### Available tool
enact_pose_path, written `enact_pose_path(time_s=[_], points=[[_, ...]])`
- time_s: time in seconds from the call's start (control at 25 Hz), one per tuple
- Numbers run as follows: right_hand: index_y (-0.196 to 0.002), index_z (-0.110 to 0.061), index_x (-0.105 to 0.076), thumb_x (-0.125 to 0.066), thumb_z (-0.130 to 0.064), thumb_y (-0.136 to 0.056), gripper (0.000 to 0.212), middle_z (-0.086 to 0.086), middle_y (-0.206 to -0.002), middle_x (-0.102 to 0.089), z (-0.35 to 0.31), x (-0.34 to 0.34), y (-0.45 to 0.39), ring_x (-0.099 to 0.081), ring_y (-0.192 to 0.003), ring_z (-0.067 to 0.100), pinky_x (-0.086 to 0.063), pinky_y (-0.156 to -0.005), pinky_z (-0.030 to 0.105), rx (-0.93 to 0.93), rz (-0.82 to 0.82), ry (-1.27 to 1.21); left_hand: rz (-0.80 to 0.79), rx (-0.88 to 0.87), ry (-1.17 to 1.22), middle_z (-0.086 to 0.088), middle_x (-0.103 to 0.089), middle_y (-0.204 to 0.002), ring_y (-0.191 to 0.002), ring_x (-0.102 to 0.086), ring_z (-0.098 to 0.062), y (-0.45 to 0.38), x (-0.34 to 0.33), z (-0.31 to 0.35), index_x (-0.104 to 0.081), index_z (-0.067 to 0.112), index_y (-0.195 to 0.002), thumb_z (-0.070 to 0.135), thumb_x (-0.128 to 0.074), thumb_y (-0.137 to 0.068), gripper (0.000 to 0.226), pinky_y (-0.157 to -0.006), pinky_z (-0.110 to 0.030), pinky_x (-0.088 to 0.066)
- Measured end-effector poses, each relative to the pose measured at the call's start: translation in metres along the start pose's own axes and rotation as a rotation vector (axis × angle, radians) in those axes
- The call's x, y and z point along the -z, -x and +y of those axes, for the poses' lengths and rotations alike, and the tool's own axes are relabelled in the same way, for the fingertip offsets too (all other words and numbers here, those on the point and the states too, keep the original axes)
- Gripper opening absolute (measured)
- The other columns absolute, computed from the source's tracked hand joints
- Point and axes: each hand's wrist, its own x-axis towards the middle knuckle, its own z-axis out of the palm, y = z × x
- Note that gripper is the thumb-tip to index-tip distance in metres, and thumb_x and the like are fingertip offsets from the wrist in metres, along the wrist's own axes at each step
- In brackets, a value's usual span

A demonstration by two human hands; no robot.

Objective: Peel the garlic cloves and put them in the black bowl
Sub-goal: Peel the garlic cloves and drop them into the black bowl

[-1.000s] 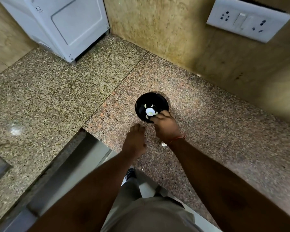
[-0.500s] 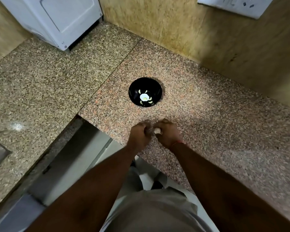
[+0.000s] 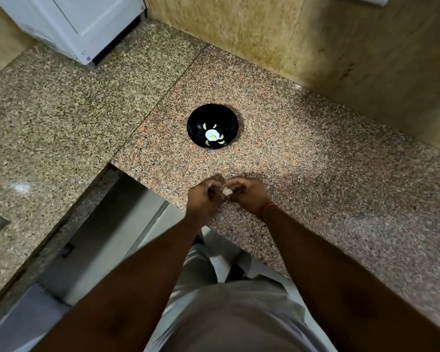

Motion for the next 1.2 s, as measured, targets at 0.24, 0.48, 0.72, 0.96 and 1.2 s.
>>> enact_pose_path(time_s=[0.24, 0.48, 0.72, 0.96, 1.2], points=[[-0.102, -0.004, -0.076, -0.086, 0.005, -0.073, 0.032, 0.011, -0.101, -0.077, -0.003, 0.001, 0.005, -0.074, -0.099, 0.03, -0.063, -0.086, 0.042, -0.066, 0.002, -0.159, -0.01, -0.164, -0.08, 0.004, -0.074, -0.076, -0.066, -0.068, -0.012, -0.002, -0.001, -0.002, -0.078, 0.014, -0.084, 0.002, -0.071, -0.089, 0.014, -0.068, -0.03, -0.057], [-0.097, -0.018, -0.08, -0.089, -0.001, -0.07, 0.033, -0.006, -0.092, -0.076, 0.001, -0.009, 0.01, -0.074, -0.086, 0.011, -0.062, -0.077, 0.024, 0.0, 0.072, -0.009, 0.002, 0.05, 0.12, -0.009, -0.074, -0.069, -0.054, -0.064, -0.013, 0.002, -0.005, -0.008, -0.077, 0.002, -0.079, 0.001, -0.077, -0.087, 0.008, -0.056, -0.029, -0.055], [-0.085, -0.021, -0.079, -0.089, -0.004, -0.072, 0.024, -0.006, -0.088, -0.077, -0.004, -0.008, 0.008, -0.074, -0.08, 0.008, -0.064, -0.077, 0.031, 0.082, 0.07, 0.142, 0.009, 0.11, 0.282, -0.017, -0.076, -0.076, -0.066, -0.072, -0.038, 0.002, -0.008, -0.016, -0.078, 0.002, -0.084, 0.002, -0.081, -0.083, 0.003, -0.065, -0.044, -0.062], [-0.092, -0.022, -0.08, -0.089, -0.014, -0.075, 0.021, -0.008, -0.09, -0.076, -0.003, -0.004, 0.004, -0.07, -0.083, 0.004, -0.06, -0.079, 0.028, 0.142, 0.052, 0.244, 0.063, 0.111, 0.341, -0.028, -0.07, -0.07, -0.047, -0.061, -0.016, 0.0, -0.018, -0.007, -0.072, -0.014, -0.083, -0.004, -0.075, -0.087, 0.011, -0.05, -0.027, -0.054], [-0.092, -0.016, -0.081, -0.09, 0.001, -0.069, 0.031, 0.001, -0.09, -0.078, 0.0, -0.002, 0.003, -0.075, -0.086, 0.019, -0.065, -0.078, 0.038, 0.047, 0.093, 0.107, 0.027, 0.116, 0.373, -0.027, -0.071, -0.071, -0.054, -0.061, -0.026, -0.007, -0.019, -0.016, -0.074, -0.01, -0.083, -0.002, -0.079, -0.084, 0.01, -0.056, -0.035, -0.054]])
